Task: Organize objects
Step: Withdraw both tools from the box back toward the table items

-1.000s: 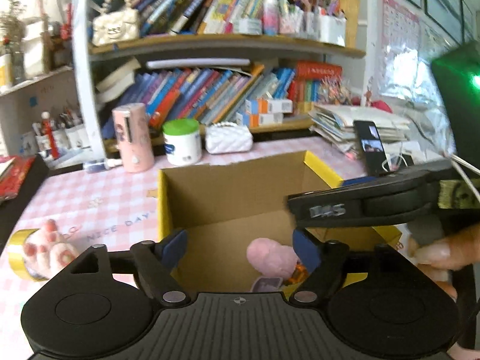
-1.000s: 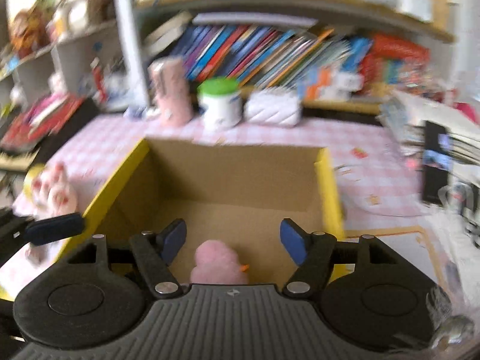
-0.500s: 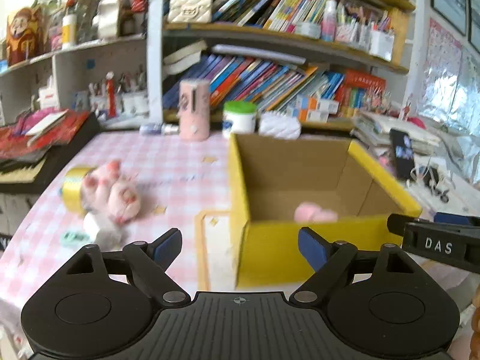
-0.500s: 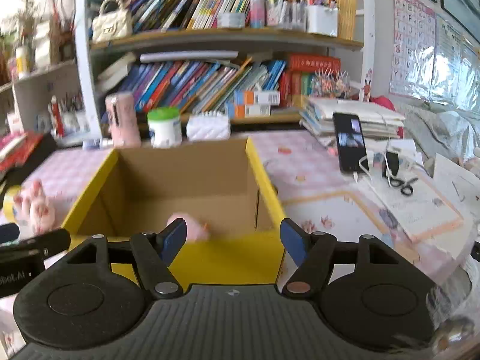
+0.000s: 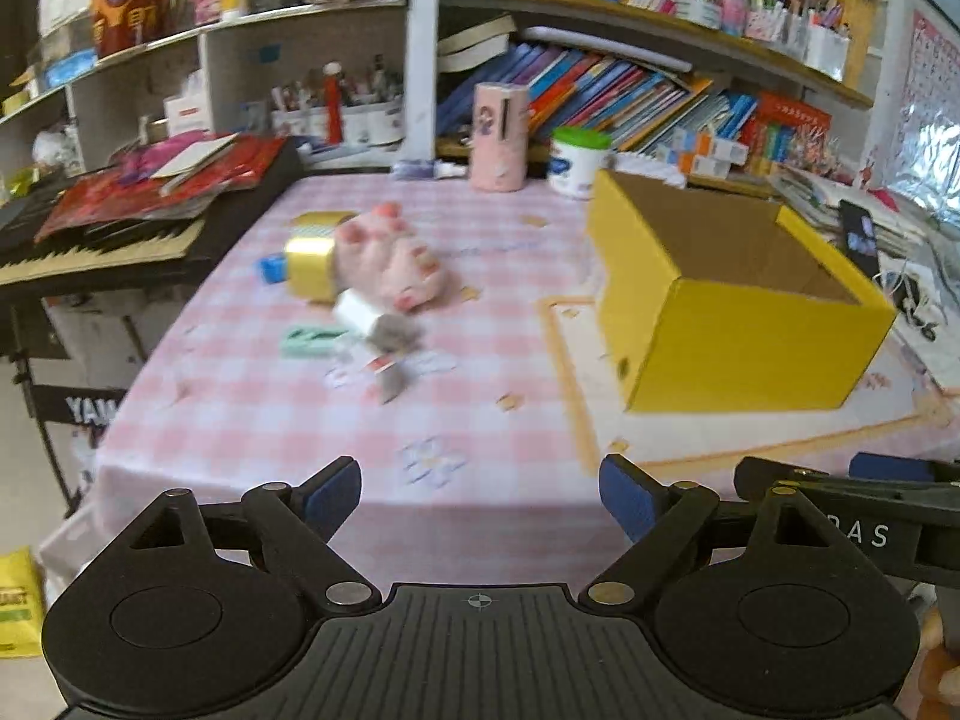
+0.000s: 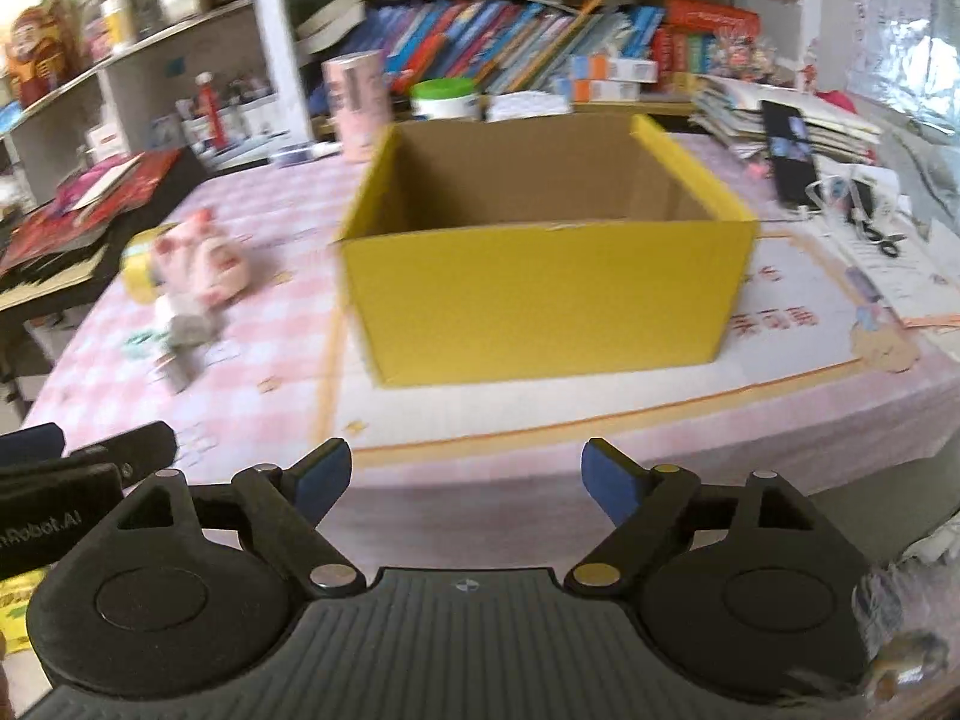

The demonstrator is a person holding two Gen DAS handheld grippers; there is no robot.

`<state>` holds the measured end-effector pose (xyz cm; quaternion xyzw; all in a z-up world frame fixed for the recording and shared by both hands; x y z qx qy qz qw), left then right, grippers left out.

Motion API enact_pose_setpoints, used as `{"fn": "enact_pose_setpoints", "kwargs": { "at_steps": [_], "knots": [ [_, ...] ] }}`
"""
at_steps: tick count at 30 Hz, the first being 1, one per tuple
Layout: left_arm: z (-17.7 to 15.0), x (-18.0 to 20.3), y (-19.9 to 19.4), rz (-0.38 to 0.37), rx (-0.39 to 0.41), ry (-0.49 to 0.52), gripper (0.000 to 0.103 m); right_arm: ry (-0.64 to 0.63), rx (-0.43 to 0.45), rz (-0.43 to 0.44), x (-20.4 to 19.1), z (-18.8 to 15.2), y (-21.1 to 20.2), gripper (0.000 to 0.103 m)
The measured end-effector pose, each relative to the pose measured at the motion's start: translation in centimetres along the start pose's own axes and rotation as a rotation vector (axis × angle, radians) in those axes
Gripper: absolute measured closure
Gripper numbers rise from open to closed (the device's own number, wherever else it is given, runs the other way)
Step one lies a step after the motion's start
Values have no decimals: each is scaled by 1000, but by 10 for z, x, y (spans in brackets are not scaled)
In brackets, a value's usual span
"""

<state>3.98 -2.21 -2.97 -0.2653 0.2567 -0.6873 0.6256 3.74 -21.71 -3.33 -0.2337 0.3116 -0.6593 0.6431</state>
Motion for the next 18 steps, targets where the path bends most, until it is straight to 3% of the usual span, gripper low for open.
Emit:
{"fn": "enact_pose_setpoints", "kwargs": {
  "at_steps": [18],
  "knots": [
    [-20,-82,-39,81,29,-70,14,-98,27,108,-99,-22,-20,19]
  ]
}}
Point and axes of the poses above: each gripper's, at about its wrist camera, not at the fingertips, and y roughly the way its jaws point, x to its right, z to its top, the point moved 4 cm from there along y, roughly the way its jaws point, and after that the axes turned 1 degree about -x, right-handed, at the moved point
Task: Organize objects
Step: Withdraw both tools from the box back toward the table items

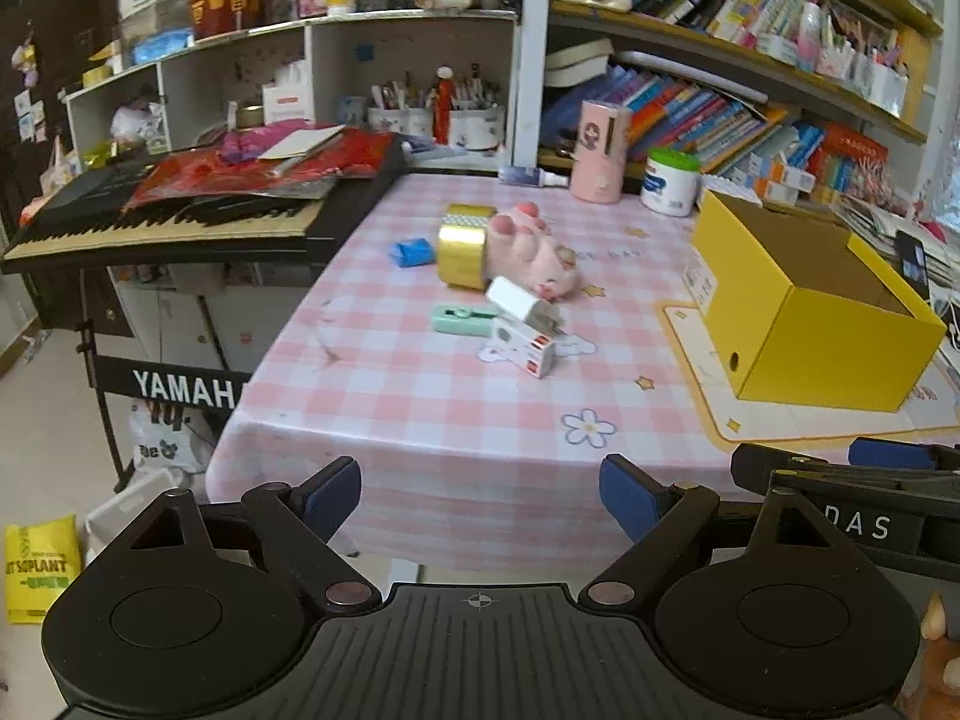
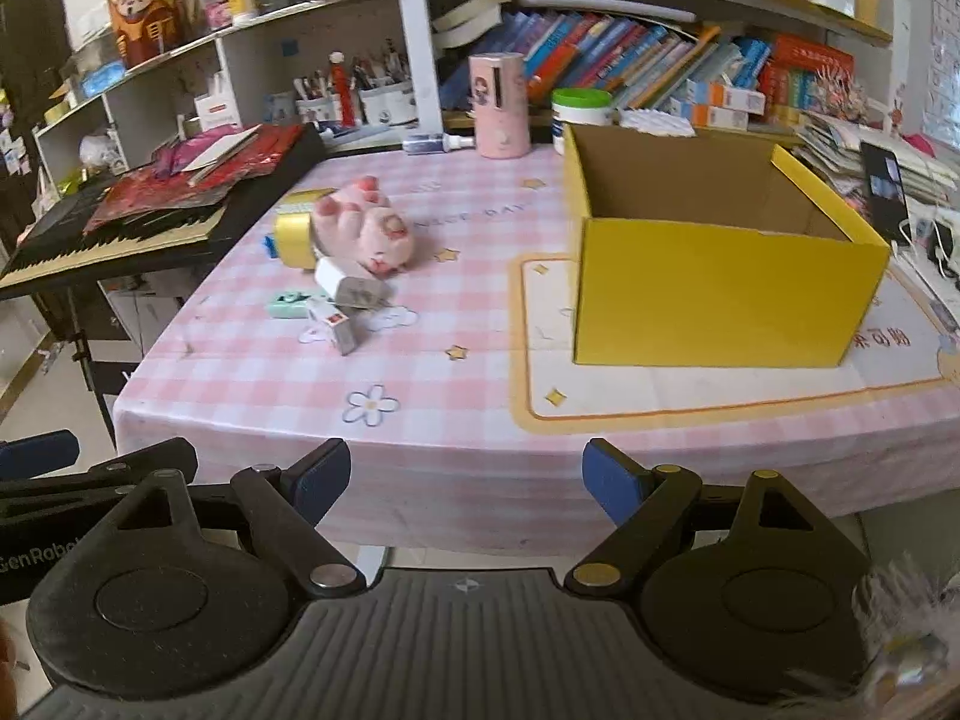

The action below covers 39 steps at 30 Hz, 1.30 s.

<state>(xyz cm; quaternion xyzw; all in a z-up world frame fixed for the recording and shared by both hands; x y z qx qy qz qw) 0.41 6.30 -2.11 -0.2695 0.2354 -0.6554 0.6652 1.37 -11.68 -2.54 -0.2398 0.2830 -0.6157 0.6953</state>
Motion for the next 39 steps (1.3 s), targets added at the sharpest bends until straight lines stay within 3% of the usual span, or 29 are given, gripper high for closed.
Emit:
{"fn": "enact_pose_setpoints", "kwargs": {
  "at_steps": [24,39],
  "knots": [
    [11,-28,24,-48,-30,-40,14,-58,8,-47,-33,16,11,17],
    [32,-25,68,-12,-74,-79,14,-85,-49,-26,-27,42,58,18]
  ]
}}
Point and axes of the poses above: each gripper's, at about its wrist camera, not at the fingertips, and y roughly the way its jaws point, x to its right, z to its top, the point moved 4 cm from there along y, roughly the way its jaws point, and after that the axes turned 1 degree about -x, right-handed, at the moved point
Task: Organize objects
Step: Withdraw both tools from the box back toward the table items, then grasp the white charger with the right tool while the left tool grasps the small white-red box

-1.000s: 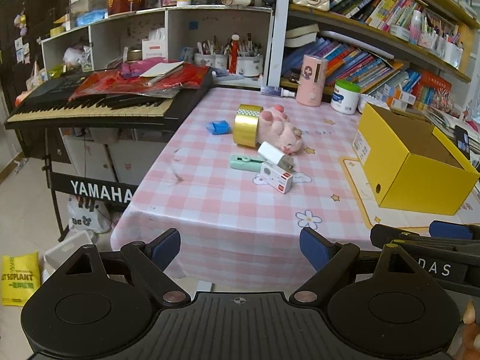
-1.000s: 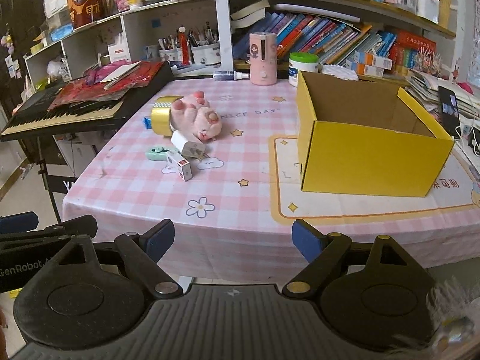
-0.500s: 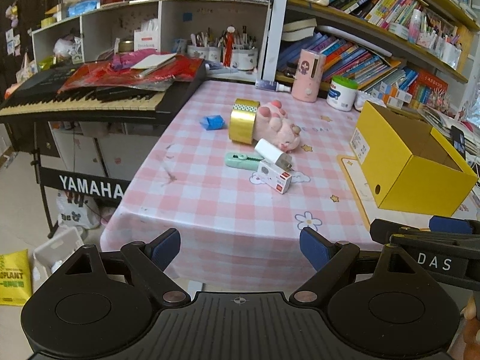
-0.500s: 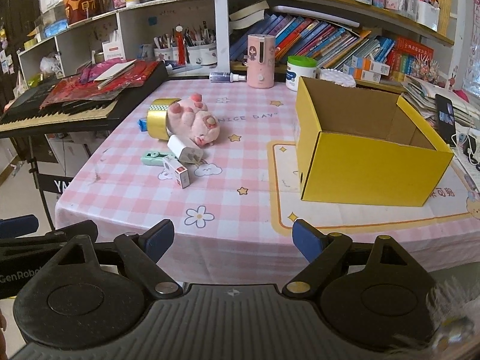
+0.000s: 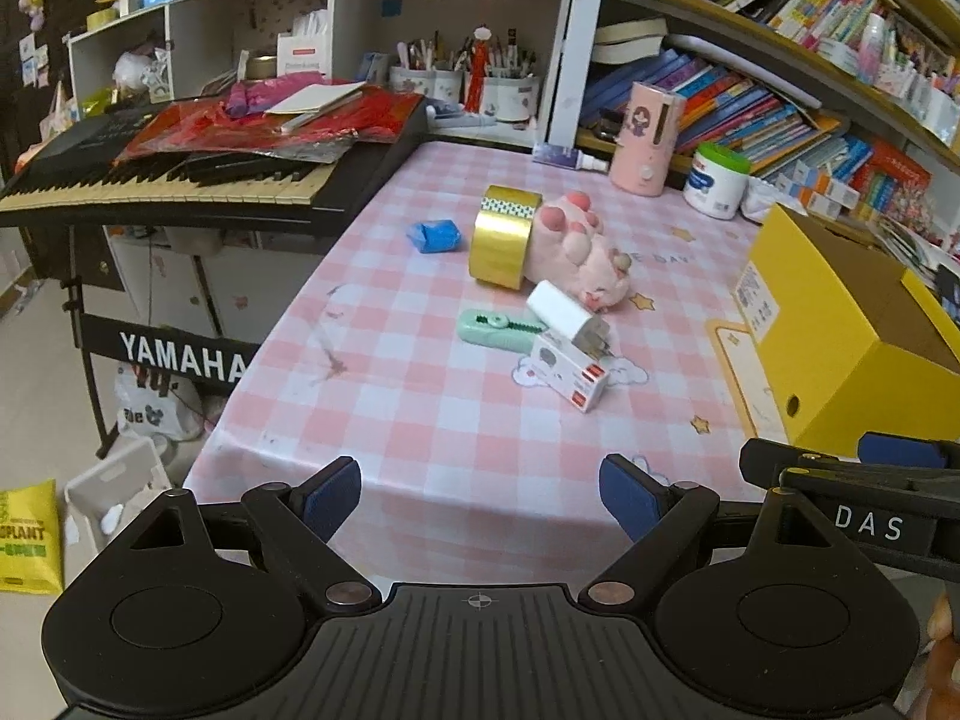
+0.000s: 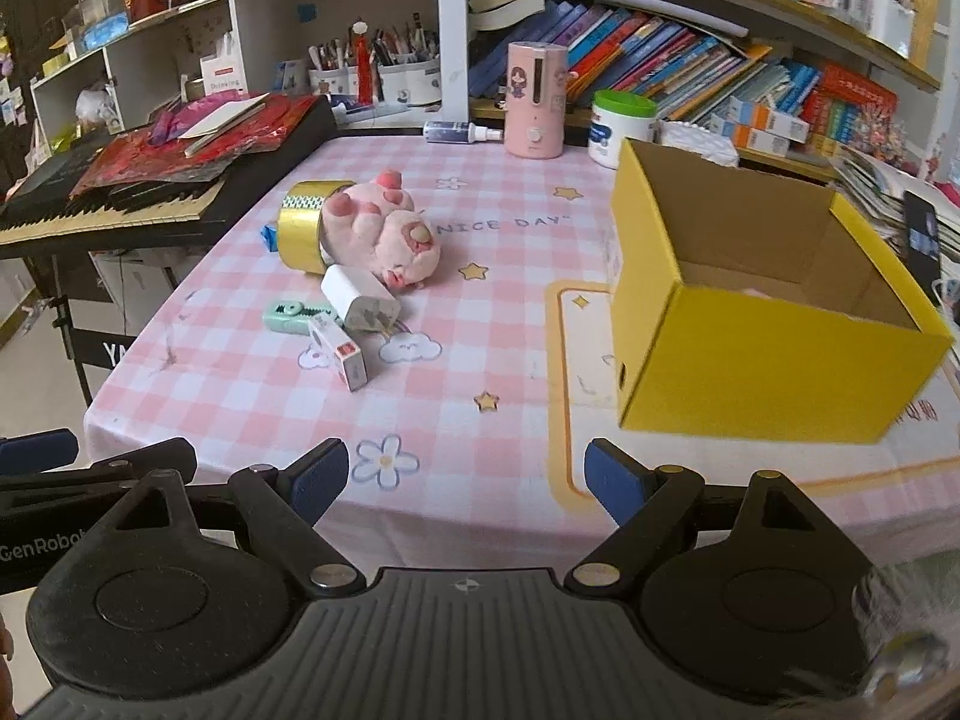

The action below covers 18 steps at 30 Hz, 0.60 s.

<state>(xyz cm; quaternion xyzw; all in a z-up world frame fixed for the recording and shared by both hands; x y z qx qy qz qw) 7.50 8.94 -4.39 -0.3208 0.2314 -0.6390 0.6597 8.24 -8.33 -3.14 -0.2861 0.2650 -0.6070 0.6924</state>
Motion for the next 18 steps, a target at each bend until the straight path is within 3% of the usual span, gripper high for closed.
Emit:
{"fn": "enact_pose_setpoints", "kwargs": {
  "at_steps": [10,15,18],
  "knots": [
    [21,14,27,36,-14,-21,15,-23,-20,51,12,33,40,18],
    [29,22,39,71,-31,-1,16,-12,-11,104,20,49,52,22],
    [32,28,46,68,-35,14,19,6,9,152,23,61,58,31]
  ]
}}
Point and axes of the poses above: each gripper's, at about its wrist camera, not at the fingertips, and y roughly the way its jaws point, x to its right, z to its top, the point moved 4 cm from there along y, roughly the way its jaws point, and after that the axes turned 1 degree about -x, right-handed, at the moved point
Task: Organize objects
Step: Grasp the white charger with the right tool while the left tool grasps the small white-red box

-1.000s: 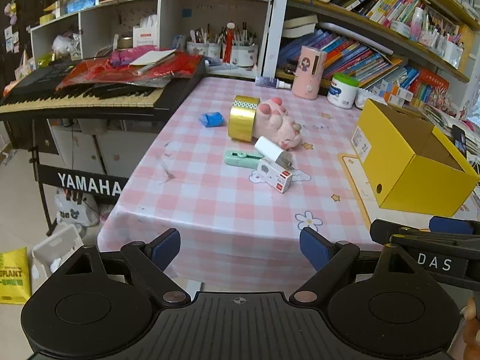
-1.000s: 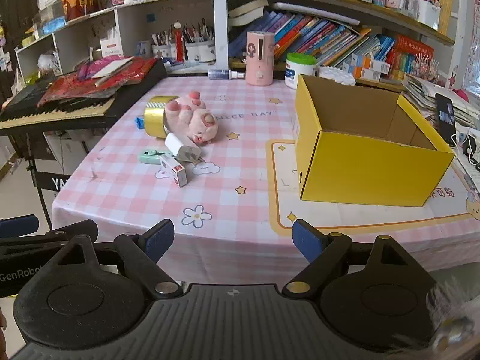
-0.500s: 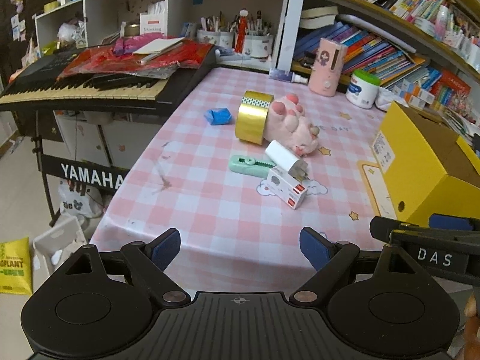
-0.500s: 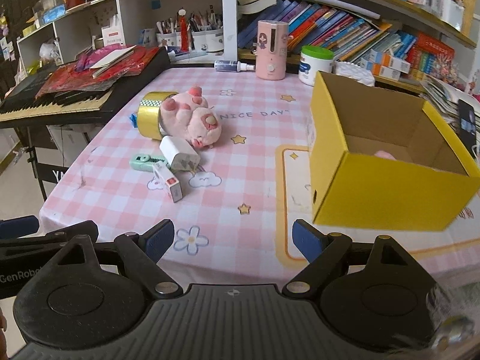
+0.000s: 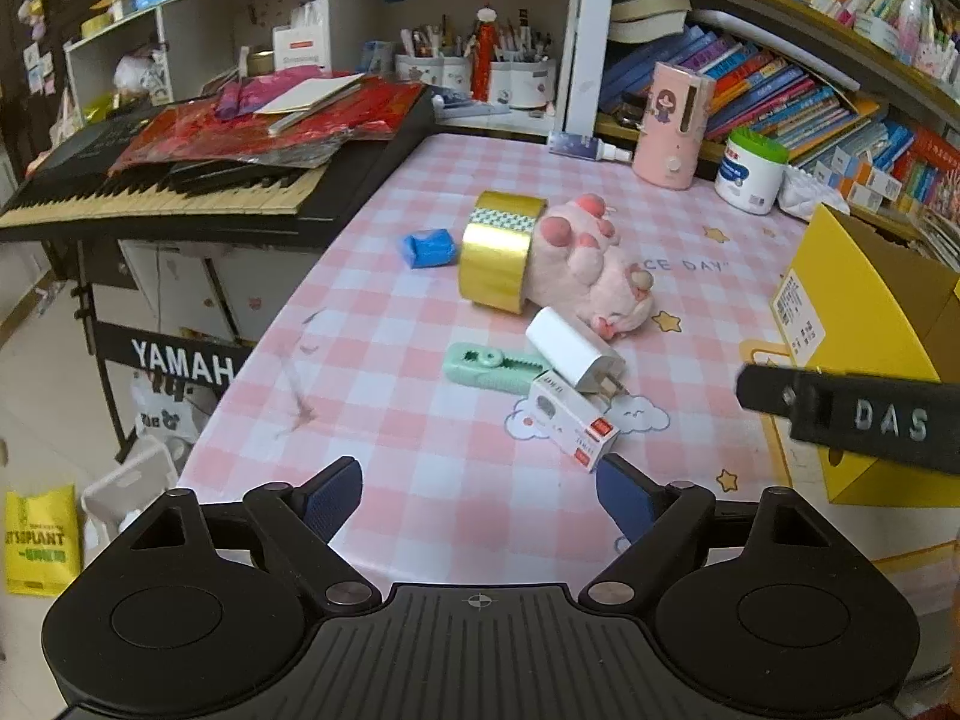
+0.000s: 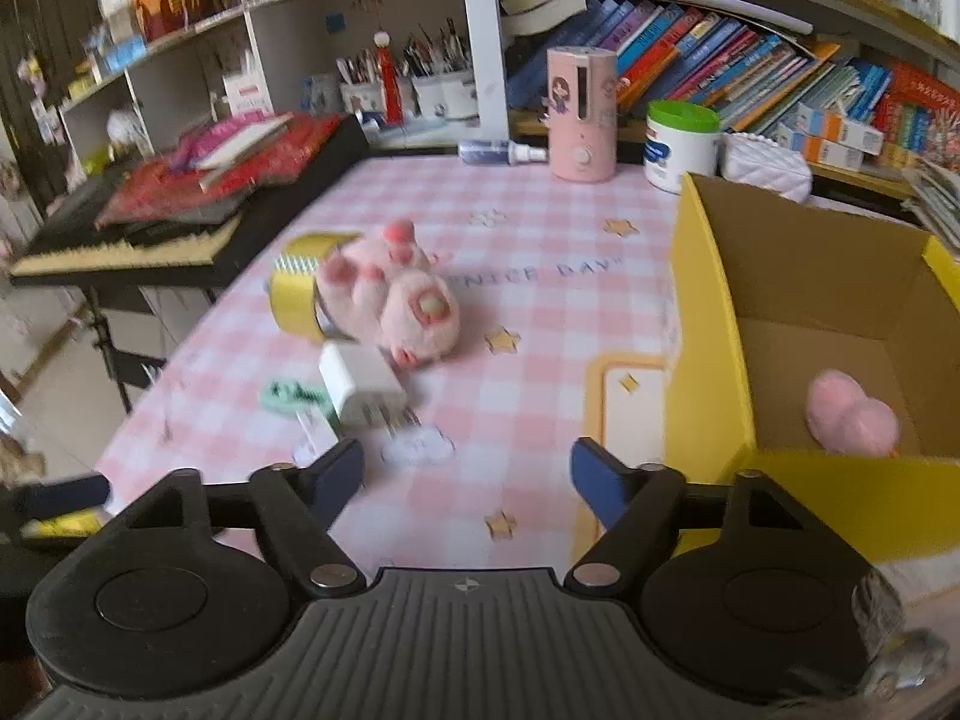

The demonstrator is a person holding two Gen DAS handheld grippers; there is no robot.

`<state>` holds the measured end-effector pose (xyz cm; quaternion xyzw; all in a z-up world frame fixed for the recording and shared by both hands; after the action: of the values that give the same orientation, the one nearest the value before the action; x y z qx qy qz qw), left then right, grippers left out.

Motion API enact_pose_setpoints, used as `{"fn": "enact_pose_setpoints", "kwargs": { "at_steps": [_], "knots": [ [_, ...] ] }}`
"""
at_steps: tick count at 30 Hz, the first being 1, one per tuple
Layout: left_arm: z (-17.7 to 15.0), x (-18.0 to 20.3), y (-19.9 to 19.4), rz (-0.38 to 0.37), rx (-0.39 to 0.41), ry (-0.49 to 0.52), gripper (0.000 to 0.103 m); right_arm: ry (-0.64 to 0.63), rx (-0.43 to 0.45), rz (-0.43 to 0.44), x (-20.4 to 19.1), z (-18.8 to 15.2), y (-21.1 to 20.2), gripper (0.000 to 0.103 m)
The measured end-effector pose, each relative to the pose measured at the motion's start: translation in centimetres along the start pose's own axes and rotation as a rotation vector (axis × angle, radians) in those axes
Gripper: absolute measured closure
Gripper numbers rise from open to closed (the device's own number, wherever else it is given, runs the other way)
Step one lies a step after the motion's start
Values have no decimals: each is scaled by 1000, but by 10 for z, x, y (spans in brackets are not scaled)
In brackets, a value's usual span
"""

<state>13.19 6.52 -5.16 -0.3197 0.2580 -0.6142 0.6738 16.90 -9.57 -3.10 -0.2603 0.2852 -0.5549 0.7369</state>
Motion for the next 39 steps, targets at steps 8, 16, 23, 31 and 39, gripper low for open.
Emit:
{"fn": "enact_pose_setpoints", "kwargs": {
  "at_steps": [8,16,23,31,39],
  "knots": [
    [6,20,35,-43,-38,23,21,-15,-4,50,4,17,17,32],
    [16,42,72,-84,-72,33,46,-32,3,75,12,32,33,35],
    [20,41,93,-51,-117,9,75,-52,-40,119,12,36,50,35],
    [15,15,84,-49,-141,-32,90,-45,-122,230,-7,42,79,34],
    [16,-13,59,-13,-78,-98,90,1,-210,271,-25,45,128,39]
  ]
}}
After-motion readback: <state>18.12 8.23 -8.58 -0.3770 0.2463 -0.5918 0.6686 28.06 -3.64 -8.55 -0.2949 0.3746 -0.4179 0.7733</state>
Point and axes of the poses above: each gripper's, at about its wrist camera, not at the fingertips, and y roughly the way its jaws point, x to its right, z to its top, the point moved 4 cm from there along y, roughly the way its jaws point, and after that the axes turned 1 degree about -x, right-handed, at the moved point
